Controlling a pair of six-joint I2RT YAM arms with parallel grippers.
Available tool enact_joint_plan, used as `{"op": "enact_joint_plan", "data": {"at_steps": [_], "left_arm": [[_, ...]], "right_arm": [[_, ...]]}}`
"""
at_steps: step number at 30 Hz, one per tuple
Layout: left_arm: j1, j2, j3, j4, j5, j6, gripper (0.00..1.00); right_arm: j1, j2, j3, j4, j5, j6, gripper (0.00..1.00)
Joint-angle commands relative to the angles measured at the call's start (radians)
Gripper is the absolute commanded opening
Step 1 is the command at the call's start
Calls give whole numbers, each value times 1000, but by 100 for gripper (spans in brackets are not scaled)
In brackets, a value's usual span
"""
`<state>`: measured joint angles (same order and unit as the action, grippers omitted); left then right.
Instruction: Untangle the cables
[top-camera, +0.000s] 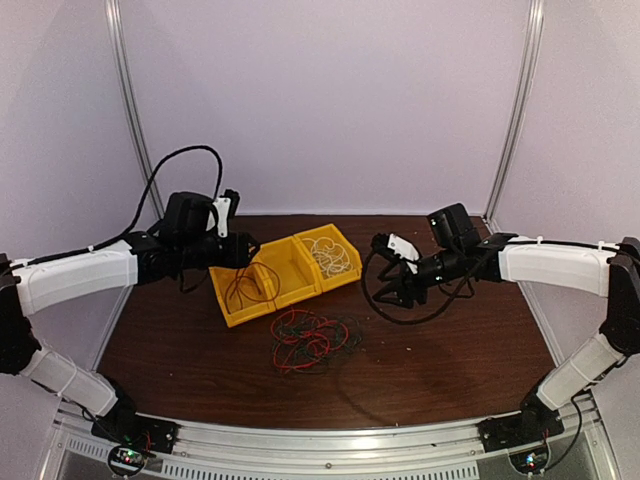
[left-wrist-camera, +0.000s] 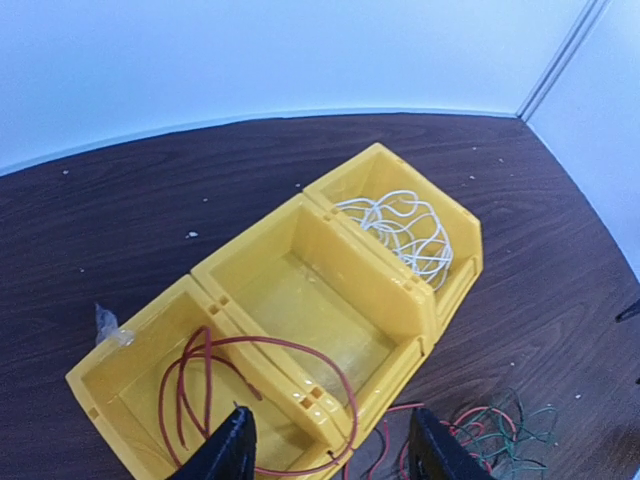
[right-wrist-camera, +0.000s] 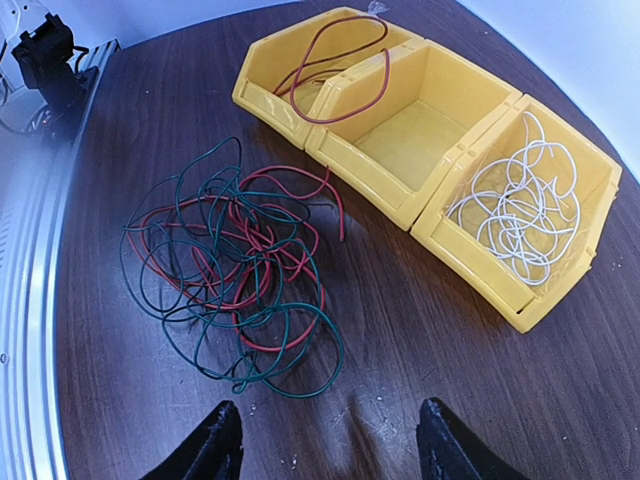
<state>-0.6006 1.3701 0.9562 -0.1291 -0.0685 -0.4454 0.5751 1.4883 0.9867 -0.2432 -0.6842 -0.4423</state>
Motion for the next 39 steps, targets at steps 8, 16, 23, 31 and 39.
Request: {"op": "enact_joint_plan", "data": {"at_steps": [8, 16, 23, 31, 39], "left_arm": [[-234, 197, 156, -188, -110, 16, 50], [-250, 305, 286, -263, -206, -53, 56], [-249, 456, 417, -275, -162, -245, 59], [-249, 502, 470, -308, -233, -412, 64], [-231, 608, 565, -432, -302, -473, 66]], "right_arm": [[15, 9, 1, -9, -14, -8, 61], [21, 17, 2, -10, -20, -10, 61], [24, 3, -1, -14, -7, -17, 61], [24, 5, -2, -18, -12, -27, 61], [23, 4, 1, -30, -17, -37, 61]]}}
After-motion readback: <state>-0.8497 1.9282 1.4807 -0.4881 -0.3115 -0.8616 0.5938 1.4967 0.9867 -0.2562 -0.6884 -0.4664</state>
